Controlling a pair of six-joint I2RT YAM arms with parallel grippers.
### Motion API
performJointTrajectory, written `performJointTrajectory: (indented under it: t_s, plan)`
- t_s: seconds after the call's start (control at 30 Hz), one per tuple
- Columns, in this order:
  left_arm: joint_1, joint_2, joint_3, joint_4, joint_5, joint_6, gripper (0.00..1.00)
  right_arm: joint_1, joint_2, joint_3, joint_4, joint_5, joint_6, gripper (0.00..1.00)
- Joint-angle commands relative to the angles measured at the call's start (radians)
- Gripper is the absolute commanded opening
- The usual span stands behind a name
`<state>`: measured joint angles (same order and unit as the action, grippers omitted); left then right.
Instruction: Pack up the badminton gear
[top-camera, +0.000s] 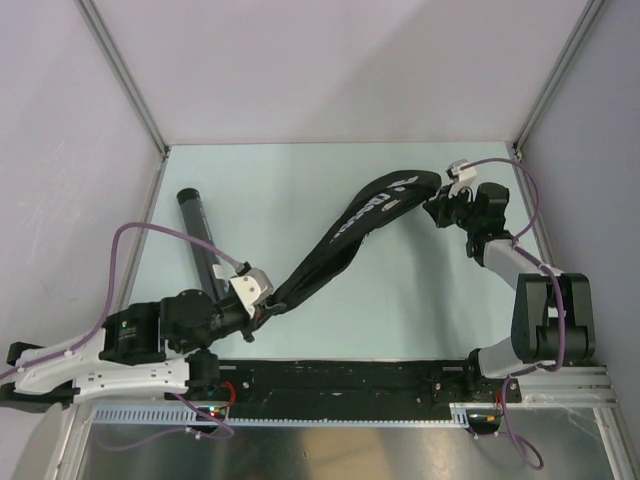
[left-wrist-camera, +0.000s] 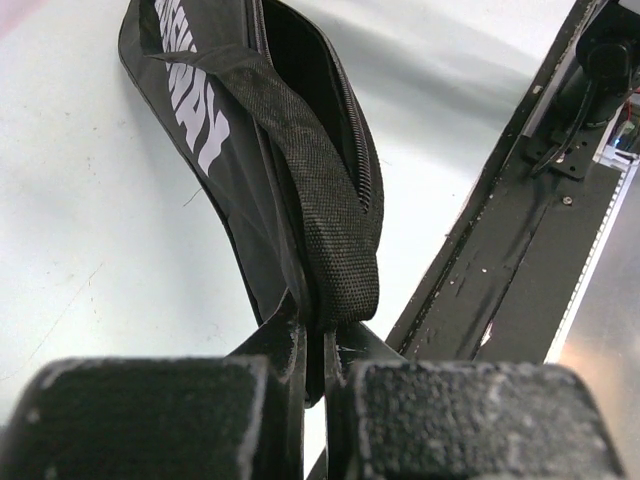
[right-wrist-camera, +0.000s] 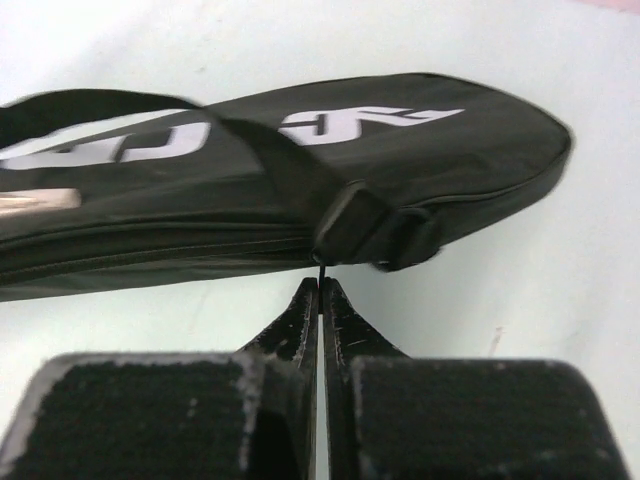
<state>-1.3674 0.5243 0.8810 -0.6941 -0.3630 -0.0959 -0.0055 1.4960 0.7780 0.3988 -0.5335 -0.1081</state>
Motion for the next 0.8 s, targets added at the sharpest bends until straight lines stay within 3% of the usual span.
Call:
performJointTrajectory:
  t_s: [0.0,0.37,0.77]
  plan:
    - [0.005,0.026,0.049,0.081,-0.052,0.036,0.0,0.048,-0.096,0.032,-0.12,-0.018,0.059,0.0]
    - [0.004,0.066,0.051,0.082,-0.096,0.035,0.0,0.18,-0.307,0.023,-0.27,-0.022,0.074,0.0]
    - [0.021,0.222,0.052,0.149,-0.094,0.005,0.0,0.51,-0.504,-0.018,-0.34,-0.01,0.207,0.0]
